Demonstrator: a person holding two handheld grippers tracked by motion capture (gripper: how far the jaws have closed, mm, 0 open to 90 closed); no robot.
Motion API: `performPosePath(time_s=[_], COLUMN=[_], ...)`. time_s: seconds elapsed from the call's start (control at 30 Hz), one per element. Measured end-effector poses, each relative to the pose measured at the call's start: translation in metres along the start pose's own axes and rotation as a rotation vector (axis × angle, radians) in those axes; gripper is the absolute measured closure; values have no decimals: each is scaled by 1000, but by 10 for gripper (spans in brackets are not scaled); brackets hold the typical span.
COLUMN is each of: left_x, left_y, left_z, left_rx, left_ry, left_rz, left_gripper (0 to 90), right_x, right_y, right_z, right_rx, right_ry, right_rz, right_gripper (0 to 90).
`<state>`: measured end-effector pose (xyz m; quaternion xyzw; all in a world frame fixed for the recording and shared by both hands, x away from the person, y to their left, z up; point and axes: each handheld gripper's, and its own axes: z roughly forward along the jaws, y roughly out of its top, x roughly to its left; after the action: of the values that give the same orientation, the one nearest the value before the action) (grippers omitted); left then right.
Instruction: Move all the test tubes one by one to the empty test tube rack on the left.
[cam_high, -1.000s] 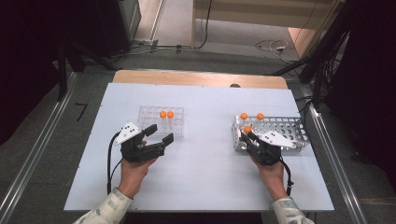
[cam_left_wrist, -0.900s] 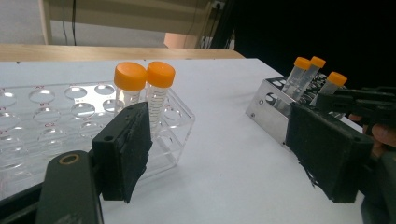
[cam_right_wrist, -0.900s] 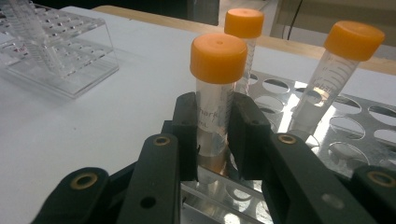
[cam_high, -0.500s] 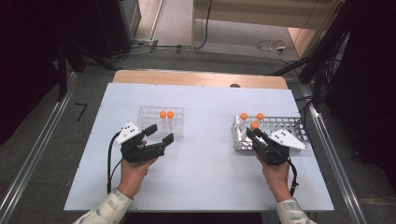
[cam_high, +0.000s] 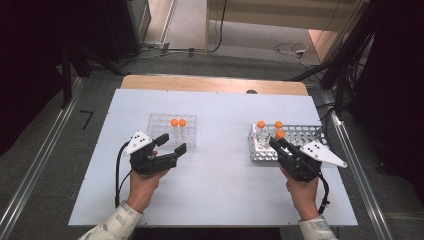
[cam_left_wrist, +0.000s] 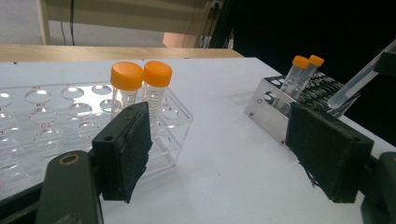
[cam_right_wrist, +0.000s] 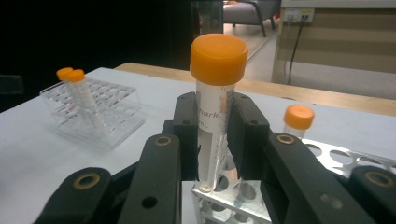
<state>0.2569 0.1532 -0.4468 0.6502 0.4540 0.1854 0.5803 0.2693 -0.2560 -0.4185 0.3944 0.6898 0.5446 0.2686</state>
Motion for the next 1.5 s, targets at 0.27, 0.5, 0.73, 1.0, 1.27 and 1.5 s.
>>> performPosePath(time_s=[0.27,0.5,0.73,1.0,1.27,1.5], left_x=[-2,-7,-17,-32,-44,-52], left_y=[0,-3,-6,-11,-13,-15], left_z=[1,4,8,14,17,18], left_rx=[4,20,34,57,66,52], left_ry=[-10,-33,-68,-119,-159,-213], left_rz=[3,18,40,71,92,116], left_gripper=[220,220,219,222,230,298], right_x=[20,41,59,75,95,111], right_y=[-9,-21,-29,-33,-36,-37], right_z=[8,21,33,42,52,58], right_rx=[47,110,149,179,195,207], right_ry=[71,132,186,228,277,317], right_rz=[-26,-58,-84,-105,-129,-150], right_gripper=[723,723,723,723,723,723])
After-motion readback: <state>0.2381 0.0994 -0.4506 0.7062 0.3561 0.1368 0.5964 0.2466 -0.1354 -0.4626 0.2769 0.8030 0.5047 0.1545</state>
